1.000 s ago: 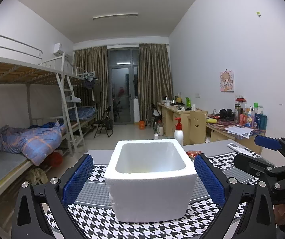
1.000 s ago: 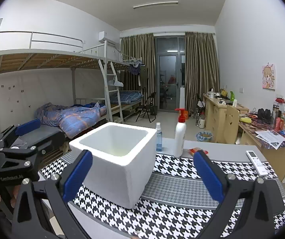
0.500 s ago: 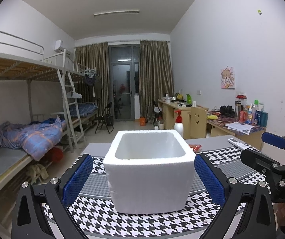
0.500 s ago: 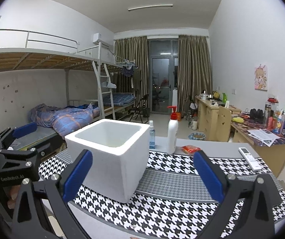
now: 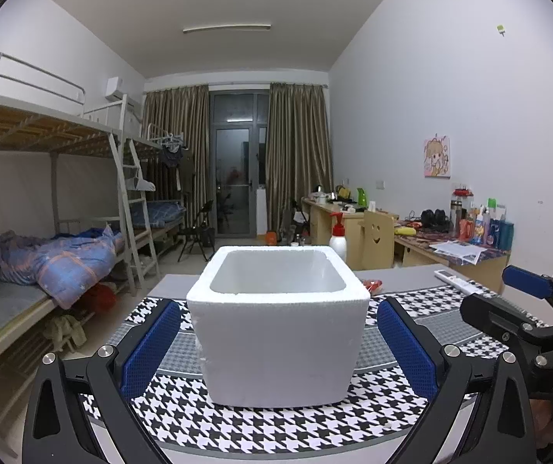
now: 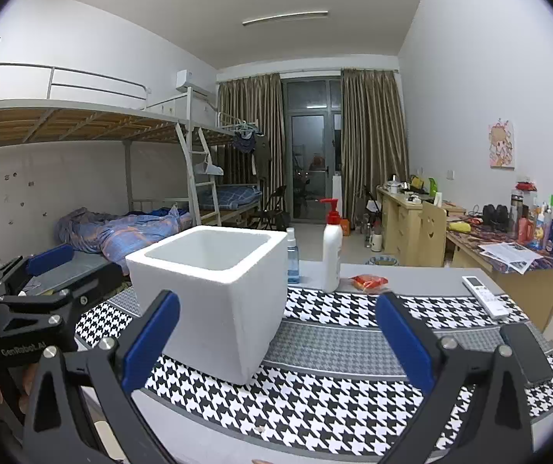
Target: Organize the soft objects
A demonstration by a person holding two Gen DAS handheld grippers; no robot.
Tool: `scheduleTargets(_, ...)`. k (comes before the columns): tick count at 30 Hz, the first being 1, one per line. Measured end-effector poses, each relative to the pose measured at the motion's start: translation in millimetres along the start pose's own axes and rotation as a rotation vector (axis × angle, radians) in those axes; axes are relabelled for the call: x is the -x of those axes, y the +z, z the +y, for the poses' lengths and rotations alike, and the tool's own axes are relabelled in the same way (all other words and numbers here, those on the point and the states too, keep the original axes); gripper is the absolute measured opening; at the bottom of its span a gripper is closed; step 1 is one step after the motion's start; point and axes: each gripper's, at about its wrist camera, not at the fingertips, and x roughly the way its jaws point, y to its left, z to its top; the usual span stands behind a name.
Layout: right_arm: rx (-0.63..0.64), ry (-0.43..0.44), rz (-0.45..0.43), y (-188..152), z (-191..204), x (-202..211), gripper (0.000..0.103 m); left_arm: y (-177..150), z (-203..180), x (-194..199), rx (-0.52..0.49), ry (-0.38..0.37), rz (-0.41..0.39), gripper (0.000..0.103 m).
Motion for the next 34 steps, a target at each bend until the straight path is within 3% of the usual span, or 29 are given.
scheduleTargets(15, -0.003, -0.021, -0.014, -6, 2, 28, 0.102, -7, -5, 25, -0.013, 0.003, -0.005, 0.102)
scheduleTargets(34, 0.003, -0.003, 0.009, -14, 6, 18, 0.102, -11, -4, 24, -0.016, -0.004, 0.009, 0.102)
